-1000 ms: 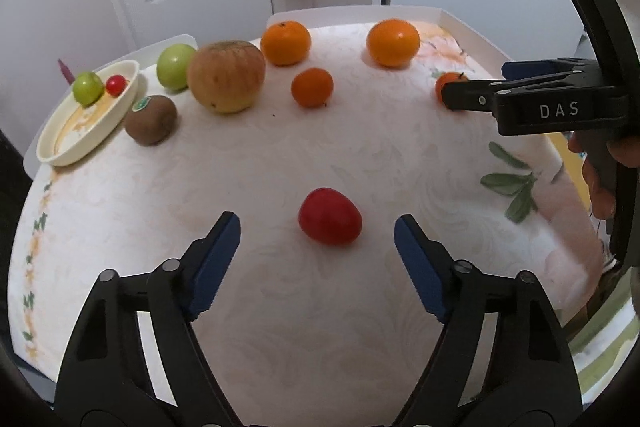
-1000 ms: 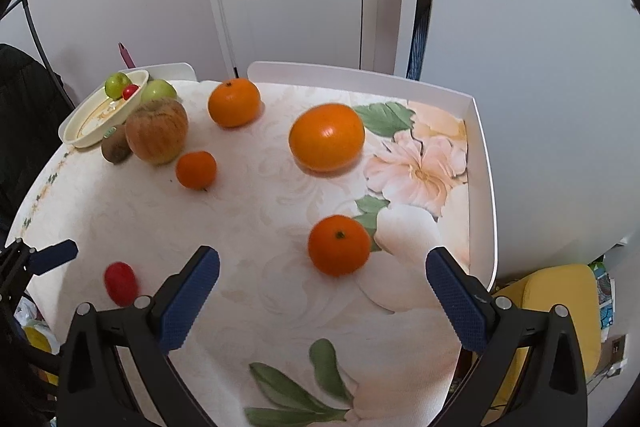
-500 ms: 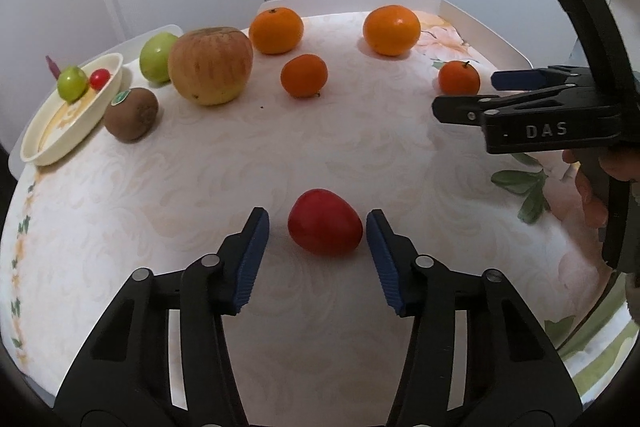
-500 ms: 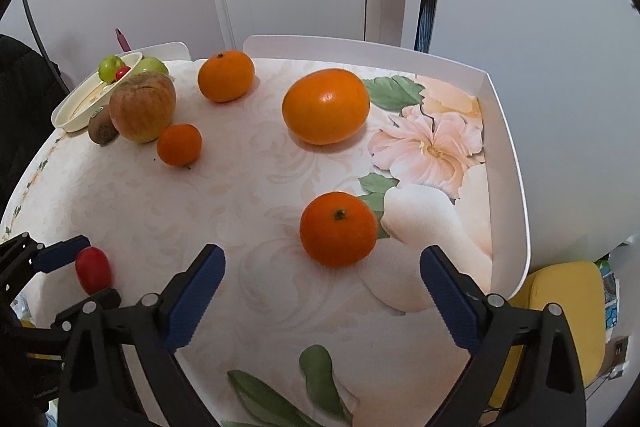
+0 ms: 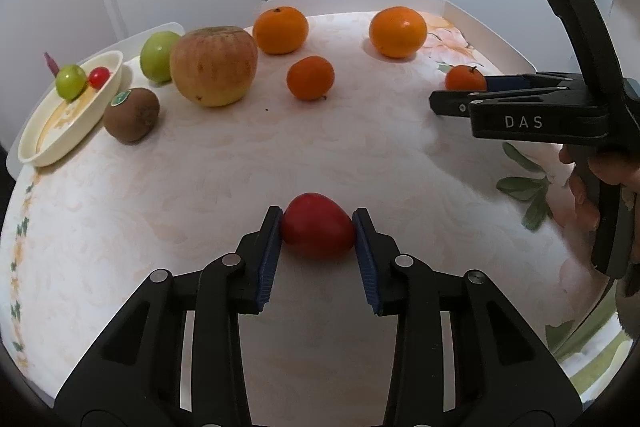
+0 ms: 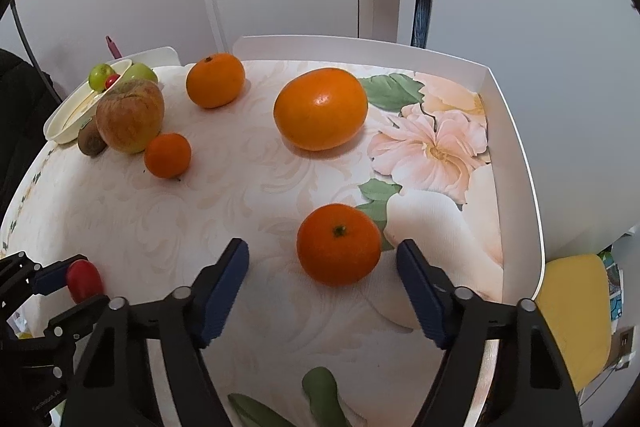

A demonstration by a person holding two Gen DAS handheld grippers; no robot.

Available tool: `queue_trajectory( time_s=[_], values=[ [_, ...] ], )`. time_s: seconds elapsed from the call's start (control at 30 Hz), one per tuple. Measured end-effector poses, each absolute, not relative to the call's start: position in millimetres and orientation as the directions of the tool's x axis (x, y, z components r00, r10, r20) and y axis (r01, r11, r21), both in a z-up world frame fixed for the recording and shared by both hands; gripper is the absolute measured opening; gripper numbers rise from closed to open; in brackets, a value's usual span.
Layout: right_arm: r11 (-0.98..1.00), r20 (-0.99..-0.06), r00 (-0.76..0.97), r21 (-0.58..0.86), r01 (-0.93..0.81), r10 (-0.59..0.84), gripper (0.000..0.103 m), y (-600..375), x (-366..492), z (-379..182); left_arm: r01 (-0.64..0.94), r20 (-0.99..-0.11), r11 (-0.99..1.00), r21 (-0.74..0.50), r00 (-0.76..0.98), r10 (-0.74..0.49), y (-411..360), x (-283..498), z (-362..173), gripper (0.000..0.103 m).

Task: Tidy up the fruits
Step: 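Grasp another red tomato with the left gripper while the right gripper grasps a tangerine, then carry the red tomato into the bowl and open the left gripper while the right carries the tangerine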

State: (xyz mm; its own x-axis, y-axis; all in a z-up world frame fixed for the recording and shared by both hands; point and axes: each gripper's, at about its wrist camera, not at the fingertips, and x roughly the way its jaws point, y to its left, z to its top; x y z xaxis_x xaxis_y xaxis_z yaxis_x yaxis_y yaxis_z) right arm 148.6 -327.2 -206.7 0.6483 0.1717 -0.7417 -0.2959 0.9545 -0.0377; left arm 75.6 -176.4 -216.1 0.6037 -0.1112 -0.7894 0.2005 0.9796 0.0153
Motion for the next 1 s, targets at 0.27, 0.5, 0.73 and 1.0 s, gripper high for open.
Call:
queue_trajectory(
  time_s=[0.27,0.5,0.73,1.0],
  values=[
    [0.963,-0.733,0.665,-0.054,-0.265,0.142,0.042,-328.8,153.6,-205.0,0.192,-0.793,0.981,0.014,0.6,-0.106,-169.7,81.2,-215.8,0.04],
    [0.967,-0.733,0.668,-0.05,-0.248,0.133,0.036,-328.4,155.8,-196.9,0.166,-0.791,0.986,0.009,0.605,-0.094,-159.8,88.1,-204.7,0.04],
    [0.965,-0.718,0.679,-0.038,-0.258,0.153,0.036,-325.3,147.2,-164.6,0.152,-0.754,0.988,0.023,0.651,-0.083,-149.8,89.1,-168.3,0.04],
    [0.95,-0.7,0.689,-0.049,-0.307,0.187,0.036,-302.6,130.3,-121.7,0.132,-0.712,0.991,0.03,0.699,-0.072,-130.0,88.1,-121.4,0.04]
  ],
)
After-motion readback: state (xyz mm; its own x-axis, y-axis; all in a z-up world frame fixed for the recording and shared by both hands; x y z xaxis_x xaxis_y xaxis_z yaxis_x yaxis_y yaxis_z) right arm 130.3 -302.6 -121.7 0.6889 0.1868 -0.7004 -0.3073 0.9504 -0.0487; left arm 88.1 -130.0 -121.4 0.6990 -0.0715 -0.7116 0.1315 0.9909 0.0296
